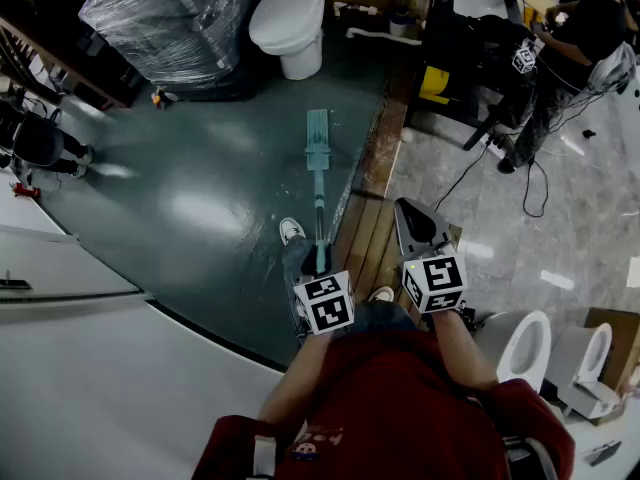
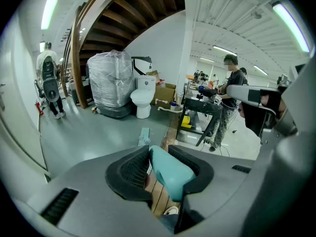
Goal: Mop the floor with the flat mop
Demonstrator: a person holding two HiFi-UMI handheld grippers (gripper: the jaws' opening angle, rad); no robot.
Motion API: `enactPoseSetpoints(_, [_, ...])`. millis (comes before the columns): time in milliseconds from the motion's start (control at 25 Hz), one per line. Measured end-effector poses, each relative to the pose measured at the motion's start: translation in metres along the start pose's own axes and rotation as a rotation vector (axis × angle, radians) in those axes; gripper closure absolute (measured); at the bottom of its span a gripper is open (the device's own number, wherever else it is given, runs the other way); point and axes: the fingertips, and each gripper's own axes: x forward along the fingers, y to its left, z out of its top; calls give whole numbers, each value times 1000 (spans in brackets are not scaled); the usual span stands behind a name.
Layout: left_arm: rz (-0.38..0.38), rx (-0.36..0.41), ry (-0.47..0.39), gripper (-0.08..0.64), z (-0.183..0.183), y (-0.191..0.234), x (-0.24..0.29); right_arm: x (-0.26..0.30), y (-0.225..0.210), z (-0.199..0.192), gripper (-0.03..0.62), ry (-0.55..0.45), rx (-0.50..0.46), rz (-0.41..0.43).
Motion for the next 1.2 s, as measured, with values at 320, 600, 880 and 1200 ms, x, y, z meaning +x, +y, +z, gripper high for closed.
enactPoseSetpoints(320, [-8, -4, -9, 425, 1, 8, 1, 6, 15, -5, 575, 2, 7, 7])
enactPoseSetpoints(600, [-7, 8, -7, 425, 5, 1, 8, 6, 9, -3, 575, -9, 5, 3])
enactPoseSetpoints(880, [-10, 10, -9, 425, 14, 6, 21, 15, 8, -10, 575, 8, 15, 3])
enactPoseSetpoints(1200, [-17, 11, -14, 425, 30, 17, 42, 40, 13, -13, 575, 28, 19, 7])
